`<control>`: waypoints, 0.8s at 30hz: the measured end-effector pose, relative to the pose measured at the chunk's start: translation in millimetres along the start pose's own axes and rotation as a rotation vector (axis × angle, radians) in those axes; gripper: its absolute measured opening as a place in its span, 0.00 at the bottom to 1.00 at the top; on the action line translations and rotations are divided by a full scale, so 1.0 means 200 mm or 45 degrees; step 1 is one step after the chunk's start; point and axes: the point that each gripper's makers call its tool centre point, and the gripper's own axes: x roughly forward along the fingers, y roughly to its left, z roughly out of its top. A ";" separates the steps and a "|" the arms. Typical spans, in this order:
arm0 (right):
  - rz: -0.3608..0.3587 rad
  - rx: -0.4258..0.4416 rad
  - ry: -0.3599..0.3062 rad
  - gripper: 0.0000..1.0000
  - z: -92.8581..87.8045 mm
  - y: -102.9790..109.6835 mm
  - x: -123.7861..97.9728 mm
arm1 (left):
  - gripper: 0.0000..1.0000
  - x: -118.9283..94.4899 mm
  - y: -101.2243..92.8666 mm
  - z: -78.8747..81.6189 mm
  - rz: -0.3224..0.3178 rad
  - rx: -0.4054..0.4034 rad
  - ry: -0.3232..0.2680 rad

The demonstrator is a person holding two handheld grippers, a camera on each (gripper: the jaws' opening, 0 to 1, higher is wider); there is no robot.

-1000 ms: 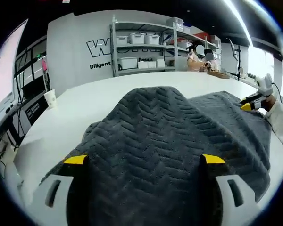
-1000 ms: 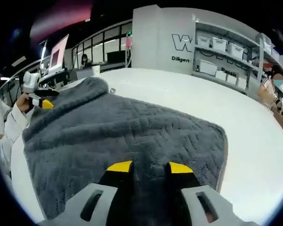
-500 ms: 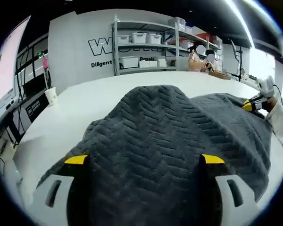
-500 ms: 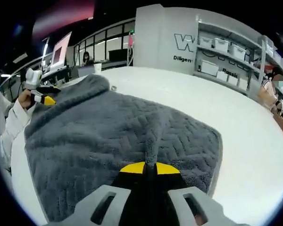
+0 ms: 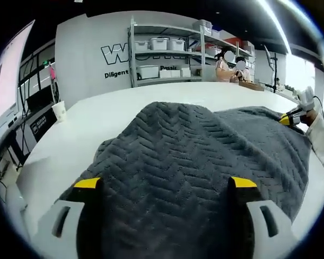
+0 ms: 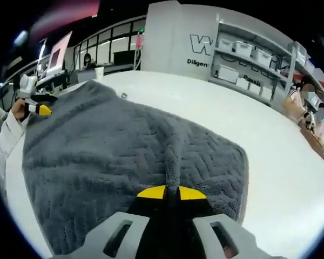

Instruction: Open the folded towel by lifting each exposed corner and separating the folded layers until the towel lies flat within the target outline without major curled edges

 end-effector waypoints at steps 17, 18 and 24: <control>-0.126 -0.102 0.019 0.02 0.00 -0.10 0.01 | 0.93 -0.01 0.00 -0.01 -0.007 -0.005 0.002; -0.141 -0.115 0.022 0.02 0.00 -0.11 0.01 | 0.93 -0.01 -0.01 -0.01 -0.006 -0.005 0.002; -0.168 -0.136 0.026 0.02 0.00 -0.13 0.01 | 0.93 -0.01 0.01 0.00 0.003 -0.017 -0.009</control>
